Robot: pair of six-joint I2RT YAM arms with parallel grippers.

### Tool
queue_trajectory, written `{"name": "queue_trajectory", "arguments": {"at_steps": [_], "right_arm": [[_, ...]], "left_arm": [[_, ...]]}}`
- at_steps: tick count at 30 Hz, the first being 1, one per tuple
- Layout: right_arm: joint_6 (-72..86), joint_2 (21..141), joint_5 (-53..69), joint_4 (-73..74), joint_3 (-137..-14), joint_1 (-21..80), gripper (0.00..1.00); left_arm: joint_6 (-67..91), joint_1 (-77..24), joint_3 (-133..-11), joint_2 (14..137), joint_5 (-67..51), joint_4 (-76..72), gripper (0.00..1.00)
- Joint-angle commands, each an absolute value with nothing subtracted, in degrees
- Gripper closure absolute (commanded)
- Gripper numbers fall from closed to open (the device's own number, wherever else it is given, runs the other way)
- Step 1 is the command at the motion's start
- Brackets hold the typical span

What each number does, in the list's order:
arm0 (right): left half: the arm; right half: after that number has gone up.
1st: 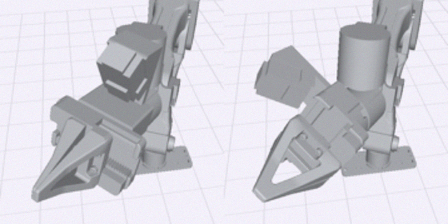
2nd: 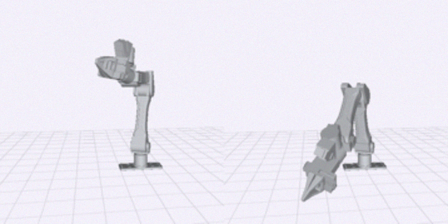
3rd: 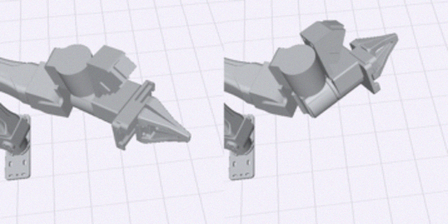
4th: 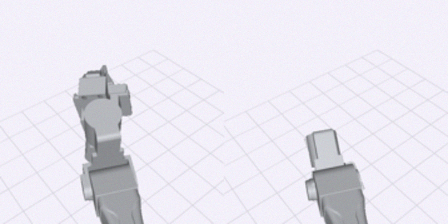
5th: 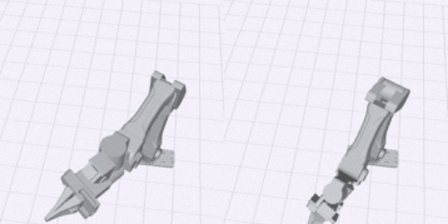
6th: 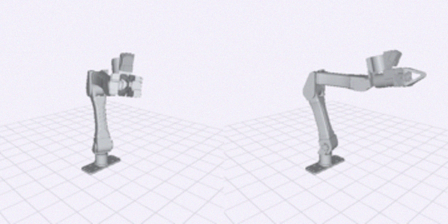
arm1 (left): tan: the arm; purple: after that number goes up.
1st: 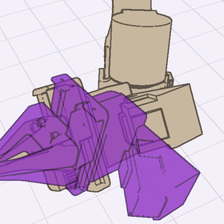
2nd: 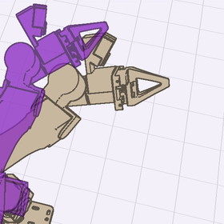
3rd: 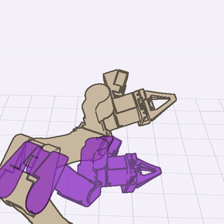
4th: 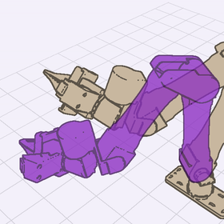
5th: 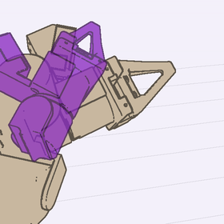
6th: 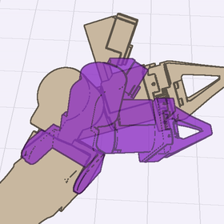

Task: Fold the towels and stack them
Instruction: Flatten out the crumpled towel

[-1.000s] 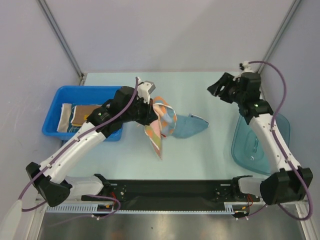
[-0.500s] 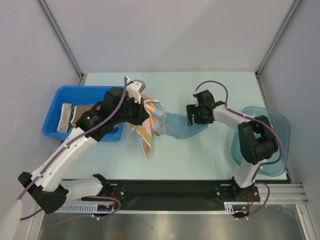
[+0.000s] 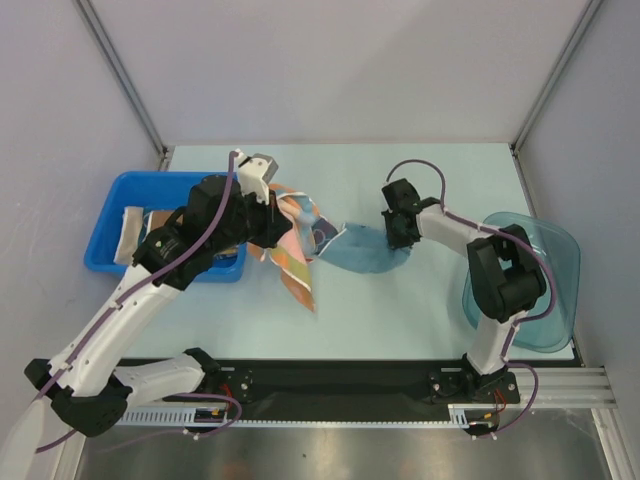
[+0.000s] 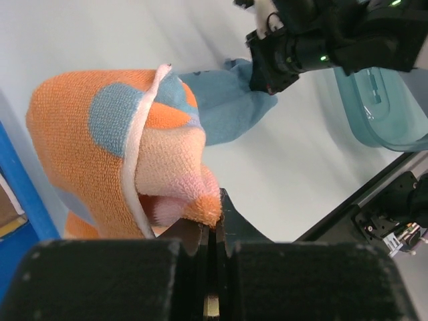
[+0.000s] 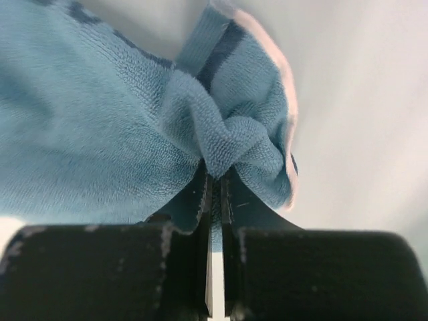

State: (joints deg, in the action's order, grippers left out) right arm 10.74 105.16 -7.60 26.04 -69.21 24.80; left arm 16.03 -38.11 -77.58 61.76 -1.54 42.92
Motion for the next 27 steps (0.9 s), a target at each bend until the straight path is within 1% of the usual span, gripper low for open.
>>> {"name": "queue_trajectory", "arguments": {"at_steps": [1, 5, 7, 9, 11, 17, 22, 25, 26, 27], "right_arm": [[15.1, 94.1, -14.9, 38.9, -77.8, 23.5, 1.00], [17.1, 86.0, -18.4, 53.7, -90.7, 20.3, 1.00], [17.1, 83.8, -20.2, 61.1, -94.3, 16.9, 1.00], [16.7, 81.0, -21.4, 65.2, -98.8, 14.3, 1.00], [16.3, 78.4, -21.4, 70.7, -102.3, 9.3, 1.00], [15.6, 73.7, -26.2, 75.9, -107.2, 3.1, 1.00], [14.5, 69.6, -30.0, 73.7, -103.6, -3.2, 1.00], [14.6, 65.6, -30.3, 67.1, -91.4, -7.8, 1.00], [14.4, 64.3, -28.8, 64.3, -82.3, -9.2, 1.00], [14.3, 63.3, -25.2, 58.6, -78.3, -12.4, 1.00]], "left_arm": [[15.9, -37.7, -79.3, 60.5, -0.6, 40.0, 1.00], [15.0, -37.7, -79.6, 62.5, -2.2, 39.2, 1.00], [15.2, -37.7, -79.3, 62.8, -3.0, 38.1, 1.00], [15.4, -37.6, -79.3, 63.1, -3.6, 36.8, 1.00], [15.4, -37.6, -79.5, 63.8, -4.4, 36.0, 1.00], [15.9, -37.6, -78.8, 65.0, -5.7, 34.3, 1.00], [16.8, -37.6, -77.3, 65.1, -6.8, 33.6, 1.00], [17.2, -37.6, -75.9, 65.2, -7.2, 32.3, 1.00], [17.2, -37.6, -75.5, 65.3, -7.1, 31.2, 1.00], [17.0, -37.6, -74.6, 65.6, -7.1, 30.6, 1.00]]}}
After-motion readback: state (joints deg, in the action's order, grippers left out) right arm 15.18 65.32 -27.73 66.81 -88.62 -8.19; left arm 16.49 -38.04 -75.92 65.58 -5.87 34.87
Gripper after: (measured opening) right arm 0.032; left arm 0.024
